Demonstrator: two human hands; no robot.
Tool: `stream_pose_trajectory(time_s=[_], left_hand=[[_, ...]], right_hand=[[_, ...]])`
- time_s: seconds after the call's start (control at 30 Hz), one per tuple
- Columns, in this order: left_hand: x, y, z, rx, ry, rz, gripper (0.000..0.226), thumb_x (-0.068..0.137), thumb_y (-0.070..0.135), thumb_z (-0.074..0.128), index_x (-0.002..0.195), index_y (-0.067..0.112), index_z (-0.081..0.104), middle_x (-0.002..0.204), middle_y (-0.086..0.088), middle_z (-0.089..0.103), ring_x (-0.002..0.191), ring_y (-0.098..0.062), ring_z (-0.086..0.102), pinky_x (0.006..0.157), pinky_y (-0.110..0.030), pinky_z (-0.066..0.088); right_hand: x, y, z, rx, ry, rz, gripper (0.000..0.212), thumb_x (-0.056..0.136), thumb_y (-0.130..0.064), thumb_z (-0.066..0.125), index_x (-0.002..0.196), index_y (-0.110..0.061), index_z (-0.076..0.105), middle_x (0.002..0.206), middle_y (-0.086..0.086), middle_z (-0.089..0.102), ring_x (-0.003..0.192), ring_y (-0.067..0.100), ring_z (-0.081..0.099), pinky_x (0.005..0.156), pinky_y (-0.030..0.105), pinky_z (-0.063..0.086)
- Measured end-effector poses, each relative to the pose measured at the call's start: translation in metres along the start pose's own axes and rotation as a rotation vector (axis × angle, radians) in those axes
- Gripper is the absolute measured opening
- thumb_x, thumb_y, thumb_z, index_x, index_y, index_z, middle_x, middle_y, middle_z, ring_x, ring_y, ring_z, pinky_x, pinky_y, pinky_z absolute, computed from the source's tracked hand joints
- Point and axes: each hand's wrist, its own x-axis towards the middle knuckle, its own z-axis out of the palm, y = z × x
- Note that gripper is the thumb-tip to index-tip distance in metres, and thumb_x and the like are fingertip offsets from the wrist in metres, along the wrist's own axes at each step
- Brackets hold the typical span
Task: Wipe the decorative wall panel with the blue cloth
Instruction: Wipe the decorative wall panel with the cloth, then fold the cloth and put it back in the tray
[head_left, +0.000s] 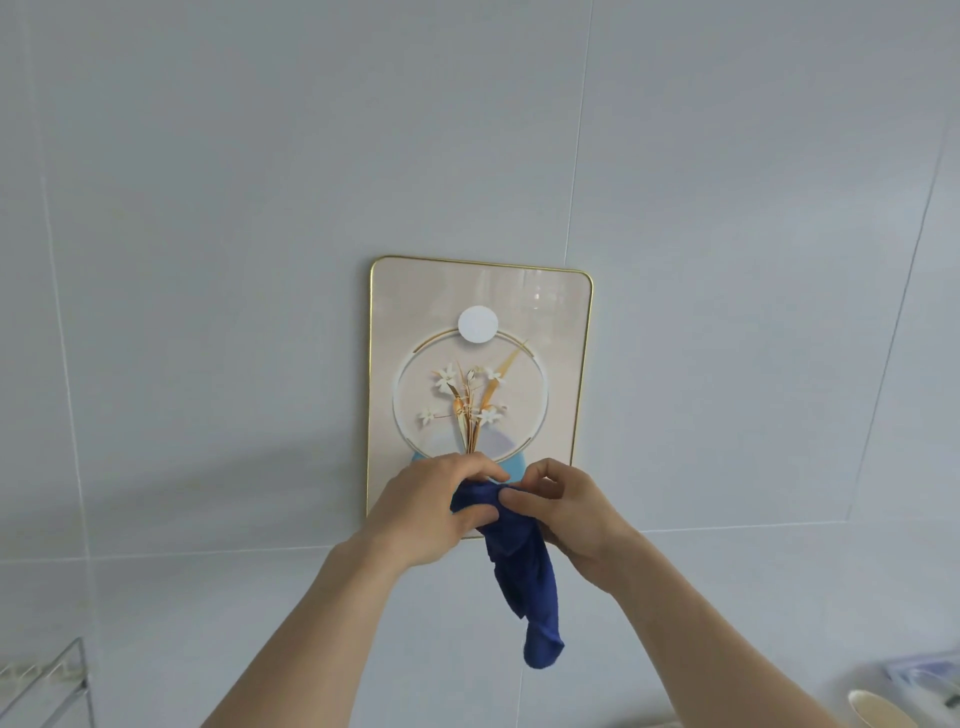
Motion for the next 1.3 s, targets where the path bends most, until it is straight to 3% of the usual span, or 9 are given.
stream_pose_trajectory(time_s=[0.1,0.2,0.33,0.43,0.57,0.67,0.87,1.03,1.3], left_hand=[[-0.001,0.004,0.003,0.047,0.006,0.001,0.023,0.094,0.037,0.066,0.117,0.043,0.064,0.115,0.019,0.071,0.104,-0.009,0.065,0.091,-0.035,0.057],[0.0,0.005,0.007,0.057,0.072,-0.034,0.017,0.096,0.039,0.062,0.112,0.039,0.067,0.109,0.015,0.073,0.098,-0.014,0.067,0.087,-0.039,0.058],[0.0,0.004,0.012,0.053,0.114,-0.066,0.016,0.097,0.035,0.063,0.112,0.034,0.069,0.107,0.012,0.074,0.098,-0.016,0.067,0.087,-0.038,0.058],[0.0,0.003,0.013,0.037,0.144,-0.077,0.015,0.098,0.034,0.062,0.111,0.032,0.069,0.103,0.013,0.073,0.093,-0.015,0.066,0.082,-0.033,0.057],[0.002,0.004,0.015,0.033,0.133,-0.083,0.019,0.099,0.037,0.061,0.115,0.032,0.068,0.104,0.013,0.073,0.094,-0.016,0.068,0.08,-0.029,0.056],[0.0,0.002,0.016,0.042,0.134,-0.109,0.016,0.098,0.037,0.061,0.112,0.034,0.068,0.101,0.014,0.074,0.09,-0.015,0.067,0.078,-0.03,0.055],[-0.004,-0.006,0.027,0.117,0.105,-0.175,0.011,0.096,0.04,0.061,0.104,0.039,0.068,0.094,0.019,0.074,0.091,-0.011,0.067,0.075,-0.032,0.053],[-0.003,-0.012,0.044,0.136,0.075,-0.253,0.011,0.098,0.039,0.06,0.104,0.036,0.069,0.094,0.015,0.074,0.091,-0.017,0.068,0.077,-0.035,0.054],[0.012,0.005,0.088,0.113,0.017,-0.239,0.008,0.097,0.038,0.061,0.1,0.036,0.068,0.085,0.017,0.069,0.086,-0.016,0.064,0.066,-0.03,0.041]], right_hand=[[-0.007,0.001,0.002,0.081,-0.037,0.023,0.026,0.086,-0.017,0.083,0.093,-0.006,0.059,0.105,0.033,0.071,0.086,0.035,0.07,0.089,0.048,0.055],[-0.011,0.002,0.002,0.062,-0.093,0.027,0.049,0.075,-0.015,0.092,0.109,-0.002,0.059,0.114,0.024,0.073,0.099,0.044,0.073,0.095,0.052,0.057],[-0.013,0.005,-0.005,-0.166,-0.127,0.053,0.068,0.059,-0.015,0.094,0.118,-0.024,0.062,0.117,0.005,0.073,0.102,0.031,0.074,0.089,0.045,0.063],[-0.018,0.008,-0.013,-0.415,-0.156,0.085,0.059,0.067,-0.016,0.091,0.115,-0.033,0.062,0.111,0.001,0.073,0.097,0.024,0.075,0.082,0.038,0.064],[-0.02,0.01,-0.026,-0.641,-0.105,0.055,0.03,0.076,-0.023,0.084,0.101,-0.029,0.069,0.097,-0.002,0.077,0.088,0.021,0.074,0.082,0.042,0.064],[-0.018,0.008,-0.038,-0.734,-0.063,0.038,0.013,0.078,-0.029,0.084,0.084,-0.031,0.072,0.091,-0.005,0.077,0.088,0.021,0.074,0.077,0.034,0.062],[-0.014,0.006,-0.067,-0.914,-0.044,-0.031,0.015,0.084,-0.026,0.077,0.081,-0.04,0.073,0.092,-0.009,0.078,0.085,0.011,0.07,0.076,0.027,0.056],[-0.015,0.011,-0.089,-1.06,0.041,-0.007,0.014,0.09,-0.02,0.068,0.09,-0.032,0.076,0.096,-0.008,0.077,0.093,0.019,0.068,0.084,0.041,0.059],[-0.031,0.034,-0.133,-1.047,0.106,0.095,0.015,0.088,-0.024,0.067,0.087,-0.038,0.071,0.095,-0.011,0.078,0.091,0.018,0.07,0.084,0.042,0.06]])
